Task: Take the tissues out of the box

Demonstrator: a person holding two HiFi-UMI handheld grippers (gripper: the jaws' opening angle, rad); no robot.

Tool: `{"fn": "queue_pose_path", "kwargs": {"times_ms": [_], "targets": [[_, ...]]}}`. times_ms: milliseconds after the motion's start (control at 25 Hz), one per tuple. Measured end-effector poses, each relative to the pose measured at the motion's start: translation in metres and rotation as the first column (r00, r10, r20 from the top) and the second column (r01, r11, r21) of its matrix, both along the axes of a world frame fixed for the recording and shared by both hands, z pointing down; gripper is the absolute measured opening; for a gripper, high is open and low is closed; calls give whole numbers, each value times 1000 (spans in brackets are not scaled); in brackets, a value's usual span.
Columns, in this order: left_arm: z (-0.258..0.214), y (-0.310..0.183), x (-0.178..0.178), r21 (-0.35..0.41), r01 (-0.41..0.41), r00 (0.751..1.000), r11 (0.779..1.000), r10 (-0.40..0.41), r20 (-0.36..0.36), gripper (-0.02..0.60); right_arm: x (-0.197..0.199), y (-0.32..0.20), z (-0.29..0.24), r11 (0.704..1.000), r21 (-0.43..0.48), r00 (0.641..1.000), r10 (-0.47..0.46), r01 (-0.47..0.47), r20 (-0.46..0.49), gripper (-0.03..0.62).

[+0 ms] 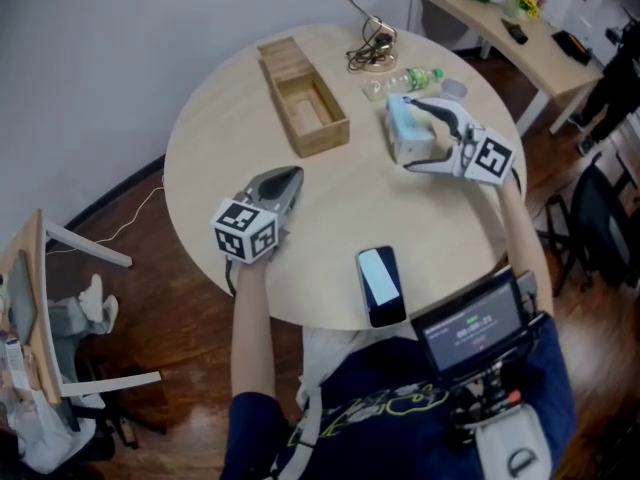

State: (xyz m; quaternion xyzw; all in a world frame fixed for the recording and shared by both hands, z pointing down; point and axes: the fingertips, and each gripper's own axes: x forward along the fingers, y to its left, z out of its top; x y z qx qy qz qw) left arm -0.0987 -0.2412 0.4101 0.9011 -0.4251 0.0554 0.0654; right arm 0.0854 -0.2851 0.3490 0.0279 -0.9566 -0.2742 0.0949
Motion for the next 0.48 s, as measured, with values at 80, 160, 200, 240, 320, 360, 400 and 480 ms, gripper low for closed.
{"fn": "queue_pose_path", "kwargs": {"times_ms": [80, 160, 200, 240, 320, 360, 400, 480], "targets": [[0, 0, -1, 0, 1, 1000, 1000, -1, 0, 5, 0, 18, -6, 996, -84, 995, -25, 33, 93, 488], [1, 0, -1, 0, 2, 1000, 1000, -2, 0, 5, -1, 34, -9, 992, -119, 986, -32, 52, 161, 488], [1, 0, -1, 0, 3, 1000, 1000, -3, 0, 5, -1, 41, -11, 992, -120, 981, -24, 47, 190, 488], [0, 0, -1, 0, 3, 1000, 1000, -3, 0, 5, 0, 46, -14, 992, -119, 976, -10, 37, 217, 486], [0, 0, -1, -1, 2, 1000, 1000, -2, 0, 5, 5, 52, -20, 993, -117, 965, 16, 15, 262, 465], [0, 0, -1, -1, 2, 1000, 1000, -2, 0, 5, 7, 54, -23, 993, -114, 960, 26, 6, 279, 443], [0, 0, 0, -1, 2, 1000, 1000, -2, 0, 5, 10, 56, -25, 994, -111, 957, 35, -3, 289, 437], [0, 0, 0, 0, 2, 1000, 1000, -2, 1, 5, 14, 60, -28, 993, -117, 953, 39, -4, 301, 436]]}}
